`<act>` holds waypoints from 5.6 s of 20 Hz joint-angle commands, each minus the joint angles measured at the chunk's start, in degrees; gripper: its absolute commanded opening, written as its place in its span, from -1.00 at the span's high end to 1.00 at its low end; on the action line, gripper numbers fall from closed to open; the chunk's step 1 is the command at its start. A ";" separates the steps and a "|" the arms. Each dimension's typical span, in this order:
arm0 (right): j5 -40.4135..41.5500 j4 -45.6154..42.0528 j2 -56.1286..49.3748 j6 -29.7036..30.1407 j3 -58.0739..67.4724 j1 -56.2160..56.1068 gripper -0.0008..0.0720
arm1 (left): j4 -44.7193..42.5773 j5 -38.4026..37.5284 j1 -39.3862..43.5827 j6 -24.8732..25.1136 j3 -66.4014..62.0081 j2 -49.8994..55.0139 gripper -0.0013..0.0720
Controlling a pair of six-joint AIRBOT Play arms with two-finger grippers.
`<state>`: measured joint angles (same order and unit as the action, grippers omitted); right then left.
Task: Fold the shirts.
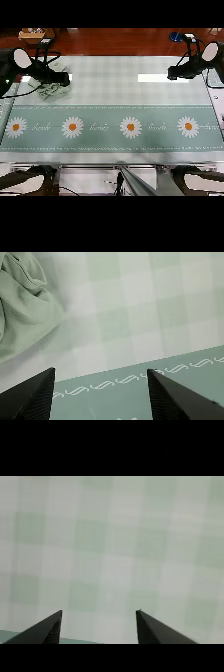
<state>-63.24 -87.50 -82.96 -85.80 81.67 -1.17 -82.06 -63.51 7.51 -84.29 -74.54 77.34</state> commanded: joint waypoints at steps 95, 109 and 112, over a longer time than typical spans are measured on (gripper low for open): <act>-7.43 -2.99 31.34 3.82 -22.82 11.78 -0.68 | 21.97 -26.12 -9.97 4.87 -22.75 1.86 -0.90; -6.01 22.34 21.90 10.08 -25.38 22.49 -0.68 | 36.50 -1.07 -16.68 20.85 32.00 -5.20 -1.00; -5.97 22.71 18.84 10.23 -25.38 22.49 -0.68 | 38.62 2.89 -13.70 20.85 31.98 -1.22 -1.00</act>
<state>-68.90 -66.54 -61.32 -76.03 56.31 21.21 -45.54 -65.82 -8.43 -64.18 -43.86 73.36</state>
